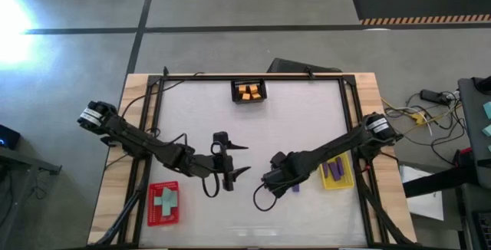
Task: Sort & place blocks by color
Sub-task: Put the purple block into the yellow bin
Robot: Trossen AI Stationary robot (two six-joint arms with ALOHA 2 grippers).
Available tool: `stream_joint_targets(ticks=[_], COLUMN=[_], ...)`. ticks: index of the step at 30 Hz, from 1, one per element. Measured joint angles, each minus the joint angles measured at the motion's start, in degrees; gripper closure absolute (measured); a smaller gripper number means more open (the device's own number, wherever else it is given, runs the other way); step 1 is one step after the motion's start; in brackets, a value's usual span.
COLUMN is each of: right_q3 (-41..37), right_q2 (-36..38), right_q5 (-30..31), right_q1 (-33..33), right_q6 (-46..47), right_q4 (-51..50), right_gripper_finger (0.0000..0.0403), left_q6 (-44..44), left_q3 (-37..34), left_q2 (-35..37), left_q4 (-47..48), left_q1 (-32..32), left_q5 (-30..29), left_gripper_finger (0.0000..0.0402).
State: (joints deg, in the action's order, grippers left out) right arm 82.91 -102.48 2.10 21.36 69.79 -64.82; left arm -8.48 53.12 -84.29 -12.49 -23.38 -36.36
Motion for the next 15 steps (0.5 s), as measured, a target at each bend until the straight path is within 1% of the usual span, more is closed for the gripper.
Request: stream_joint_targets(ticks=[4, 9, 15], right_q3=[-0.01, -0.04, -0.10], right_q2=[-0.07, -0.02, -0.02], right_q5=[-0.54, -0.60, -0.60], right_q1=[0.01, 0.14, 0.14], right_q6=[0.06, 1.12, 1.53], right_q4=[-0.20, -0.29, -0.27], right_gripper_finger=[0.0209, 0.0209, 0.0209], left_q6=[0.00, 0.64, 0.69], left_q3=[0.00, -0.07, -0.12], left_q2=[0.60, 3.15, 6.37], left_q4=[1.47, 4.35, 7.30], left_q1=[-0.04, -0.36, -2.33], left_q5=[-0.10, -0.68, -1.50], left_gripper_finger=[0.0114, 0.0114, 0.0114])
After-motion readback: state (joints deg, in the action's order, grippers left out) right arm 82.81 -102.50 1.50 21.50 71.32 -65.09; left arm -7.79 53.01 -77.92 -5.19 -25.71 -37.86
